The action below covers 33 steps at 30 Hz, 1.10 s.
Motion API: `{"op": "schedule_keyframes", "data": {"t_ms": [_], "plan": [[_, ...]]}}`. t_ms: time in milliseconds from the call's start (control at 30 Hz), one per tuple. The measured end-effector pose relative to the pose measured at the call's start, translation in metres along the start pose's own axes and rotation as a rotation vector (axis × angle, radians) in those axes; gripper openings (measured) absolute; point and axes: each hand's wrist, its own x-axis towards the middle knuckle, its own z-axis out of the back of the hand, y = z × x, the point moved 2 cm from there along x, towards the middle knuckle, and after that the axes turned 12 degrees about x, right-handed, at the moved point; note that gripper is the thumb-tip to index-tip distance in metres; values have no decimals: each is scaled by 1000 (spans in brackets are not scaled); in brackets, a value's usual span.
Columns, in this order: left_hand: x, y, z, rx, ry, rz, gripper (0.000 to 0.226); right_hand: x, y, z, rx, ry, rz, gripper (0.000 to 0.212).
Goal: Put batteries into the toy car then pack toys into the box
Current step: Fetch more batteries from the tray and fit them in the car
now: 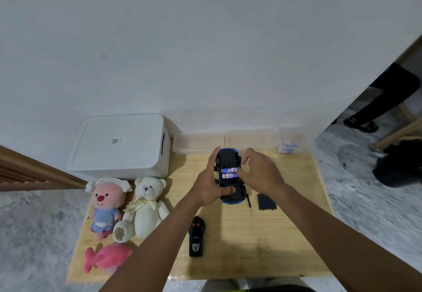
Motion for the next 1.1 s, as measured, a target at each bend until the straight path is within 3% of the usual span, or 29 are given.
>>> {"op": "schedule_keyframes", "data": {"t_ms": [67,200,267,367,633,800,1100], "plan": [[0,2,-1,3,6,8,123,3,0,2,100,80,-22,12],[1,3,0,-1,14,12,123,3,-2,8,180,201,-17,36],[2,4,1,-7,7,17,123,1,-4,8,343,205,-49,35],[1,5,3,-23,-14,29,124,-2,-8,7,506,156,-91,26],[-2,11,3,-35,-25,31,125,-10,-12,-6,375,128,-3,15],[-3,10,1,-54,-15,26,125,-10,-11,-14,334,92,11,18],[-6,4,1,-100,-50,6,124,-18,-12,-32,474,-191,-31,31]]}}
